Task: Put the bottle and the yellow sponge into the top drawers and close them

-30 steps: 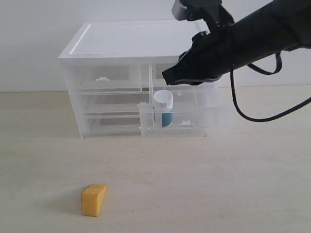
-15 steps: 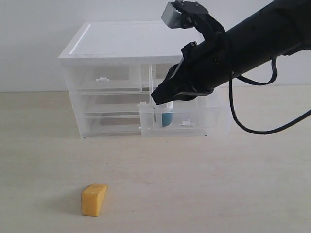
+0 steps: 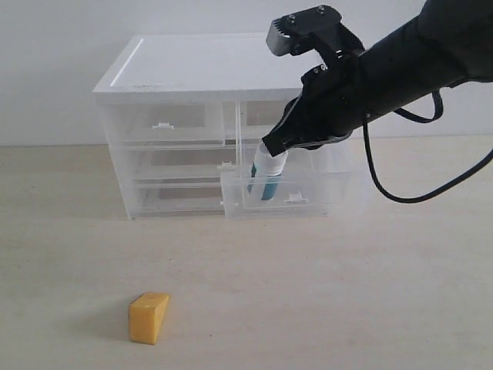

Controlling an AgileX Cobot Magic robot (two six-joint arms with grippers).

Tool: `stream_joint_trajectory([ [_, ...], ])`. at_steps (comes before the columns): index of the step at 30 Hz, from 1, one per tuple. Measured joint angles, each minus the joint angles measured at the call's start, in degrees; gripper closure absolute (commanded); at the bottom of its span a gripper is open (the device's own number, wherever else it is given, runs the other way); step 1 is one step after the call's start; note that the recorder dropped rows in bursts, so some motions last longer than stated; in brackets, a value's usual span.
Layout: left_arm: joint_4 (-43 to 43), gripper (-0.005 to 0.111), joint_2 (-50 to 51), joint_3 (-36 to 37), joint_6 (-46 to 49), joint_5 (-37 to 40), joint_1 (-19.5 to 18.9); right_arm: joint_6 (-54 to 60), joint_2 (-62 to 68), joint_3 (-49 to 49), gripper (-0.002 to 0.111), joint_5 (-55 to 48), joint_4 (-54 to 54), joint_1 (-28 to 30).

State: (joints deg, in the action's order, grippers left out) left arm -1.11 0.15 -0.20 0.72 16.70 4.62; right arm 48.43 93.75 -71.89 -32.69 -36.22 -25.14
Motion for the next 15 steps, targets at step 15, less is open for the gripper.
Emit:
stream_joint_trajectory([
  [15, 0.00, 0.103, 0.00, 0.00, 0.00, 0.00, 0.00, -12.73, -2.79, 0.10, 0.108, 7.89, 16.47, 0.00],
])
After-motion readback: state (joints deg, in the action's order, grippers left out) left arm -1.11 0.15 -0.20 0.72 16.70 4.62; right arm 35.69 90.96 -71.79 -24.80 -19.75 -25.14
